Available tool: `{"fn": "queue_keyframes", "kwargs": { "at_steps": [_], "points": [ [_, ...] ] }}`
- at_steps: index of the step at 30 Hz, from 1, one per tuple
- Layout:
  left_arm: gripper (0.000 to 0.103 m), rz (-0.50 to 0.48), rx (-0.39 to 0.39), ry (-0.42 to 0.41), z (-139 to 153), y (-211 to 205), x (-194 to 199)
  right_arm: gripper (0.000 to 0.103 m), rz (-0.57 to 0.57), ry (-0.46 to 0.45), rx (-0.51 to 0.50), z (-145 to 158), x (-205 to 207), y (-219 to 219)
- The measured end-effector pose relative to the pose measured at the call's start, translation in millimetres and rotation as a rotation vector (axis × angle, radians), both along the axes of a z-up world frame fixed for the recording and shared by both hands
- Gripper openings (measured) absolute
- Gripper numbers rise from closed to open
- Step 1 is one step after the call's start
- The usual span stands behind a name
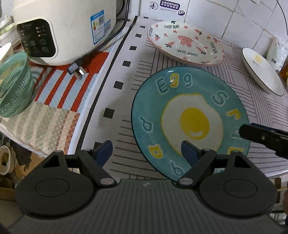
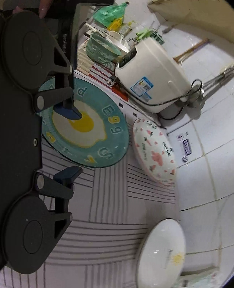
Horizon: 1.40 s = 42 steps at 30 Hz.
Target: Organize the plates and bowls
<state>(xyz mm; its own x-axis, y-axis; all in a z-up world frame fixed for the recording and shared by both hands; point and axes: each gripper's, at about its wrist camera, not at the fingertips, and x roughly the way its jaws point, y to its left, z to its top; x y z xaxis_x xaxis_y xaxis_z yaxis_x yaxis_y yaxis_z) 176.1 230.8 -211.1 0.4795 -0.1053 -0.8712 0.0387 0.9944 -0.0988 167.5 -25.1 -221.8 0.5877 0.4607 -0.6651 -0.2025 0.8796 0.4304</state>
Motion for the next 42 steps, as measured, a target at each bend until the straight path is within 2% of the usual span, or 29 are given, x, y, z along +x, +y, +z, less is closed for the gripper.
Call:
{"fn": "queue_keyframes", "kwargs": {
  "at_steps": [3,7,8,9,12,14,16,24,26,33,42],
  "points": [
    [0.062,-0.007,-0.014,0.030,-5.9,5.5,7.0,0.063,-0.030,0.030,-0.003,-7.5,7.3,2.6],
    [0.048,-0.024,-0.021,0.021,-7.7,9.5,12.1,0.047,-0.073,0.094,0.014,-15.4,12.1,0.1],
    [0.038,-0.033,-0.008,0.024,-8.2,8.6,13.8,0.043,-0.076,0.101,0.007,-15.5,11.8,0.2],
    [0.034,-0.041,-0.011,0.024,-8.6,8.6,14.9,0.042,-0.081,0.103,0.002,-14.1,10.7,-0.6],
    [0.023,-0.049,-0.060,0.031,-9.8,11.6,17.2,0.030,-0.079,0.128,0.010,-12.9,11.5,-3.8],
    [0.023,-0.056,-0.069,0.033,-10.2,12.5,17.1,0.018,-0.054,0.164,0.003,-14.9,15.5,-1.2],
    [0.023,-0.073,-0.075,0.035,-10.9,13.0,17.3,0.019,-0.040,0.172,-0.014,-15.2,16.1,2.8],
    [0.027,-0.039,-0.146,0.096,-16.4,19.3,27.7,0.017,-0.028,0.194,0.049,-24.2,20.8,-3.2],
    [0.028,-0.033,-0.137,0.103,-16.4,16.7,28.7,0.016,-0.028,0.198,0.074,-26.4,22.4,-7.0],
    [0.029,-0.001,-0.120,0.145,-13.9,12.8,33.3,0.016,0.013,0.200,0.060,-23.5,25.2,-6.8],
    [0.029,0.011,-0.105,0.124,-1.4,-4.5,22.1,0.017,0.097,0.181,0.046,-11.8,23.9,-22.6]
  ]
}}
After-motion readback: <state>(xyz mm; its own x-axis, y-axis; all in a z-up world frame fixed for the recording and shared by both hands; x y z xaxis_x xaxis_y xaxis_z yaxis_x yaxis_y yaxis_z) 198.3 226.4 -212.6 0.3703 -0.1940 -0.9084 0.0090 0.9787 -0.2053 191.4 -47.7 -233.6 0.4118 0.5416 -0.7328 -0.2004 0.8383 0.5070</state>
